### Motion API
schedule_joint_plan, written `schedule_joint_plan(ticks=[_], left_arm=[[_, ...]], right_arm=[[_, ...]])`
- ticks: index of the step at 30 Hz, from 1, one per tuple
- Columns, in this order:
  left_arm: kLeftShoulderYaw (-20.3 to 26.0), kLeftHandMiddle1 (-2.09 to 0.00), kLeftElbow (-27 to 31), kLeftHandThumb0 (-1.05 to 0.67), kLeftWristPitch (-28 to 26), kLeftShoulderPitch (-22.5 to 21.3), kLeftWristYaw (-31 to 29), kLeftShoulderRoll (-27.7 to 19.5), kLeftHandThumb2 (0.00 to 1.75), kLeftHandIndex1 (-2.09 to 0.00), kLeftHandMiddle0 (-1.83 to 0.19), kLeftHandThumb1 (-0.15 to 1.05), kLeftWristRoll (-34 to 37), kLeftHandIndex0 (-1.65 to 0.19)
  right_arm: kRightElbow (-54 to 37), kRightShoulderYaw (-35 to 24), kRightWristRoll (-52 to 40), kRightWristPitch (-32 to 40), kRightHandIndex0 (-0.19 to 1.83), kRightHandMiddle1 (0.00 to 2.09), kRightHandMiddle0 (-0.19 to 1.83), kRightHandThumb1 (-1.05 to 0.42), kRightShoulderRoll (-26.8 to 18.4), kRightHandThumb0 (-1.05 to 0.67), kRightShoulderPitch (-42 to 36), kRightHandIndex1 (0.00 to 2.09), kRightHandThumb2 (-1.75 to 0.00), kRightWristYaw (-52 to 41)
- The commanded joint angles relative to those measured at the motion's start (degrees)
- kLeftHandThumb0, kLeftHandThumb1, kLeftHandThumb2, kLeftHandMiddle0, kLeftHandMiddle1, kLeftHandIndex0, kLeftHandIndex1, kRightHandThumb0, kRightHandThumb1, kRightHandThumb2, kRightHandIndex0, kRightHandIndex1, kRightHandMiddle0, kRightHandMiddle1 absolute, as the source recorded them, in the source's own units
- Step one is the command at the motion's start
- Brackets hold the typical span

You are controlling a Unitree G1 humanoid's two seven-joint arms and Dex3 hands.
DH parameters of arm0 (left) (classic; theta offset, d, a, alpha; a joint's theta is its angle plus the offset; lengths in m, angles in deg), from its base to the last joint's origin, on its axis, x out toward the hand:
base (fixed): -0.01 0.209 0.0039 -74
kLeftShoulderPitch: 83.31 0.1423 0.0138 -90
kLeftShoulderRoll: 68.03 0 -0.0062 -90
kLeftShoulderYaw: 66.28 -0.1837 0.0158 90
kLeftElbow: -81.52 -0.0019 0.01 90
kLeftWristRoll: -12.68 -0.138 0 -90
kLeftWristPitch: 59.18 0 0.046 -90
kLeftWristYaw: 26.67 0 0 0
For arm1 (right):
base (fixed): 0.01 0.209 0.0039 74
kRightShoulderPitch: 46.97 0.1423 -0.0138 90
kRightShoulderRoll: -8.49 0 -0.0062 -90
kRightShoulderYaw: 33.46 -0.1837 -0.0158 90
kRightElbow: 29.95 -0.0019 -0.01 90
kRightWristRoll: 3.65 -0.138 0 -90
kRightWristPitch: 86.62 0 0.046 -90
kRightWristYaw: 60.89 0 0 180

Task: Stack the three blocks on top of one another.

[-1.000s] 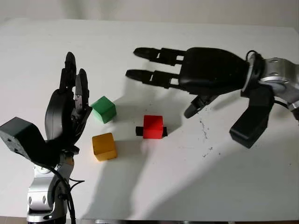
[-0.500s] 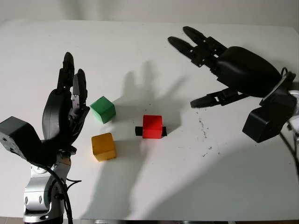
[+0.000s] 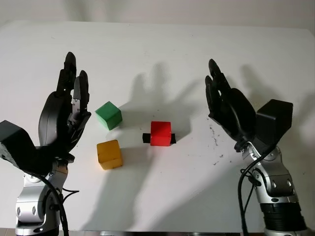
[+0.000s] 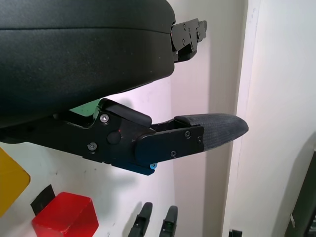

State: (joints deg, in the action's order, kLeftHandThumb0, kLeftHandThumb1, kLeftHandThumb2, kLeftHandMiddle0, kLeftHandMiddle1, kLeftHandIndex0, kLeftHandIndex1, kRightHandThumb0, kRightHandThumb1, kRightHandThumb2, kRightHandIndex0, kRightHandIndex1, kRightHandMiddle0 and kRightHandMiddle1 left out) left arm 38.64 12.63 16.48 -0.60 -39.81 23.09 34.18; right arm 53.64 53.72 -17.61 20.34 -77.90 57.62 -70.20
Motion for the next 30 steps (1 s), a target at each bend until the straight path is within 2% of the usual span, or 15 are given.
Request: schedule_joint_plan(ticks=[1,2,5,8,9,11,12,13,14,16,18,19,21,25,30], left_arm=[[1.29,-0.04,1.54,-0.70,-0.13,-0.09,-1.62,-2.41,0.54,-0.01,0.16,1.05,0.90,0.18],[1.64,-0.04,1.70,-0.70,-0.35,-0.20,-1.82,-3.31,0.54,-0.01,0.16,1.05,0.67,0.18],[3.12,-0.12,2.51,-0.67,-0.62,-1.21,-2.70,-7.29,0.40,-0.09,-0.09,1.05,-0.55,0.02],[2.95,-0.14,1.53,-0.67,3.94,-2.22,-6.31,-15.07,0.34,-0.15,-0.26,1.05,-7.50,-0.11],[3.02,-0.13,1.42,-0.66,4.46,-2.57,-7.38,-17.04,0.23,-0.19,-0.32,1.05,-8.83,-0.21],[3.26,-0.11,0.73,-0.63,5.96,-3.25,-11.24,-21.96,0.14,-0.21,-0.33,1.02,-10.55,-0.28],[3.27,-0.09,0.43,-0.61,7.26,-3.60,-13.94,-26.34,0.11,-0.21,-0.32,1.00,-13.07,-0.30],[3.32,-0.07,0.19,-0.56,8.24,-3.87,-15.91,-29.36,0.07,-0.19,-0.31,0.96,-14.96,-0.39],[3.31,-0.07,0.85,-0.55,7.82,-4.43,-18.19,-33.20,0.06,-0.17,-0.31,0.95,-16.91,-0.43],[3.26,-0.05,2.42,-0.49,5.49,-5.65,-21.39,-37.99,0.05,-0.14,-0.29,0.92,-18.63,-0.53],[2.99,-0.05,3.78,-0.44,2.77,-6.94,-23.61,-40.90,0.04,-0.12,-0.27,0.88,-19.06,-0.57],[2.27,-0.04,3.74,-0.44,3.16,-7.73,-25.11,-42.83,0.04,-0.10,-0.25,0.86,-19.88,-0.58],[0.81,-0.02,2.33,-0.46,9.36,-8.70,-27.71,-46.02,0.03,-0.07,-0.19,0.82,-22.57,-0.55],[-1.11,-0.02,-0.76,-0.52,30.24,-7.85,-28.23,-51.44,0.05,-0.02,-0.06,0.80,-32.67,-0.38],[-1.49,-0.02,-2.56,-0.49,47.53,-7.31,-25.17,-52.15,0.04,-0.02,0.03,0.77,-39.02,-0.31]], right_arm=[[-2.14,-1.15,-0.60,1.00,-0.19,0.00,-0.19,-1.05,0.55,-0.68,-1.18,0.00,-0.77,0.31],[-2.40,-1.28,-0.57,1.05,-0.19,0.00,-0.19,-1.05,0.68,-0.68,-1.36,0.00,-0.77,0.23],[-3.31,-1.90,-0.48,1.27,-0.19,0.00,-0.19,-1.05,1.30,-0.68,-1.75,0.00,-0.77,0.65],[-3.90,-2.61,-0.68,1.43,-0.19,0.00,-0.19,-1.05,1.85,-0.69,-2.00,0.00,-0.76,1.03],[-4.03,-2.83,-0.77,1.60,-0.19,0.00,-0.19,-1.05,1.97,-0.69,-2.01,0.00,-0.76,1.10],[-4.23,-3.23,-0.92,1.89,-0.19,0.00,-0.19,-1.05,2.06,-0.69,-1.98,0.00,-0.75,1.08],[-4.22,-3.39,-0.92,1.72,-0.19,0.00,-0.19,-1.05,2.03,-0.69,-2.02,0.00,-0.75,0.94],[-4.22,-3.50,-0.92,1.59,-0.19,0.00,-0.19,-1.05,2.00,-0.69,-2.06,0.00,-0.75,0.85],[-4.09,-3.62,-0.88,1.35,-0.19,0.00,-0.19,-1.05,2.04,-0.69,-2.12,0.00,-0.75,0.82],[-4.00,-3.74,-0.62,1.32,-0.19,0.00,-0.19,-1.05,2.16,-0.68,-2.18,0.00,-0.74,1.07],[-4.10,-3.84,-0.33,1.58,-0.19,0.00,-0.19,-1.05,2.30,-0.69,-2.20,0.00,-0.74,1.46],[-4.16,-3.93,-0.24,1.59,-0.19,0.00,-0.19,-1.05,2.24,-0.69,-2.18,0.00,-0.73,1.50],[-4.26,-4.15,-0.21,1.78,-0.19,0.00,-0.19,-1.05,2.02,-0.68,-2.06,0.00,-0.73,1.46],[-4.63,-4.65,-0.50,2.26,-0.19,0.00,-0.19,-1.05,1.89,-0.68,-1.90,0.00,-0.71,1.52],[-4.36,-4.95,-0.58,2.21,-0.19,0.00,-0.19,-1.05,1.67,-0.67,-1.61,0.00,-0.71,1.07]])
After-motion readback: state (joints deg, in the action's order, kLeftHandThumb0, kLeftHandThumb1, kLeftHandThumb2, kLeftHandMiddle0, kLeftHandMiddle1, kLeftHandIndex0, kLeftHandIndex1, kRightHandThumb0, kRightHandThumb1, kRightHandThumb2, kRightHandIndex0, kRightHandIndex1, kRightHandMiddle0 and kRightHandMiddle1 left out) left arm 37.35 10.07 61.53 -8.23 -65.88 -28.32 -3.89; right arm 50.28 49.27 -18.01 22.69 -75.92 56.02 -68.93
